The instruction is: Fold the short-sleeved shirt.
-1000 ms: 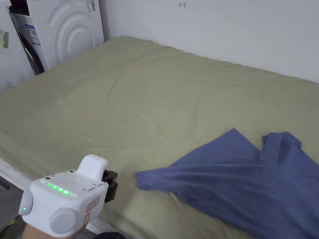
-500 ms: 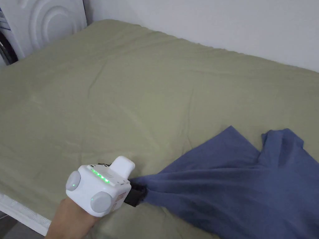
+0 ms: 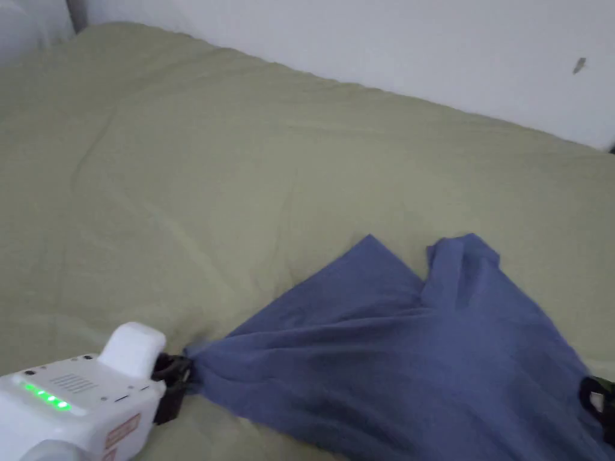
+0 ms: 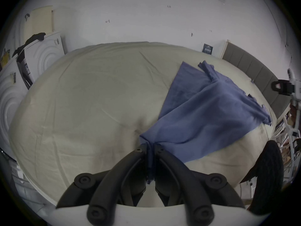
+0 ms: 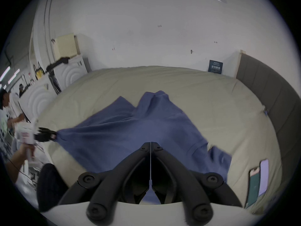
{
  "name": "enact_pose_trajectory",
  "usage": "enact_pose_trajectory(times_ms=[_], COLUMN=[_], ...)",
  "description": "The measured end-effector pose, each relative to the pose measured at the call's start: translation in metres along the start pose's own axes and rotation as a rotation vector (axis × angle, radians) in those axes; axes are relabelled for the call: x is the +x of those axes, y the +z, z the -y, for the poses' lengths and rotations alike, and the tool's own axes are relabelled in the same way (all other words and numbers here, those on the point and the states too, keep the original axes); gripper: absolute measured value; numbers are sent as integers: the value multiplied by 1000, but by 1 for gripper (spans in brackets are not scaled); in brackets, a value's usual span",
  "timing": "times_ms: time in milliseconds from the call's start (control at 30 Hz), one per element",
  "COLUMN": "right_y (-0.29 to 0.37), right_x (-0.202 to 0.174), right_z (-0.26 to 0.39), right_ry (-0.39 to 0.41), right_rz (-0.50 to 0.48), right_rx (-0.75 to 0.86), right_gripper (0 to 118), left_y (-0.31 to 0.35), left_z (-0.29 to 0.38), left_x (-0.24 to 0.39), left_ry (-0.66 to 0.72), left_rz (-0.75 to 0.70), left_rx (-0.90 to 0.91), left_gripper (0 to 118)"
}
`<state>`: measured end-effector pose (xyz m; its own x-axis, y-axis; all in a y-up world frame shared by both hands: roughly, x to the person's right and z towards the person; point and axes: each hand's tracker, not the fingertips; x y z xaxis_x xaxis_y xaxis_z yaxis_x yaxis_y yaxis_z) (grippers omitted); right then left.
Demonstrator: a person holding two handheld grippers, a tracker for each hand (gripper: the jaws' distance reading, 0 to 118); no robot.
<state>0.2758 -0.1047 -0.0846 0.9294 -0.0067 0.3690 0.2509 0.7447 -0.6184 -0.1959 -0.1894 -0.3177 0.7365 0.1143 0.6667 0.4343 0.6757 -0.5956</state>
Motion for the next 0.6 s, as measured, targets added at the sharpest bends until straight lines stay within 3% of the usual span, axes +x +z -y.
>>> enact_pose_trajectory(times_ms=[67, 100, 133, 200, 367, 467, 500, 533, 567, 600], right_y=[-37, -58, -80, -133, -238, -276, -282, -287, -285, -272], right_x=[20, 30, 38, 64, 91, 96, 100, 102, 97, 93], right_z=[-23, -35, -47, -67, -86, -82, -79, -76, -70, -69], right_ry=[34, 43, 50, 75, 123, 90, 55, 23, -6, 2], right_rz=[40, 30, 28, 40, 90, 105, 67, 33, 15, 68], right_rx=[-20, -39, -66, -120, -246, -313, -355, -389, -405, -311], right_gripper=[3, 13, 39, 116, 118, 118, 118, 112, 94, 90], left_y=[7, 11, 13, 17, 12, 9, 5, 4, 2, 1], left_z=[-3, -7, -10, -12, -14, -14, -14, -15, -16, -17], left_x=[5, 12, 16, 21, 23, 24, 21, 21, 21, 21], left_ry=[-4, -5, 0, -2, 20, 47, 55, 57, 56, 56], left_rz=[-1, 0, -3, -17, -36, -52, -58, -60, -62, -64], left_rx=[14, 17, 18, 27, 17, 1, -3, -7, -10, -13], left_gripper=[6, 6, 6, 6, 6, 6, 6, 6, 6, 6])
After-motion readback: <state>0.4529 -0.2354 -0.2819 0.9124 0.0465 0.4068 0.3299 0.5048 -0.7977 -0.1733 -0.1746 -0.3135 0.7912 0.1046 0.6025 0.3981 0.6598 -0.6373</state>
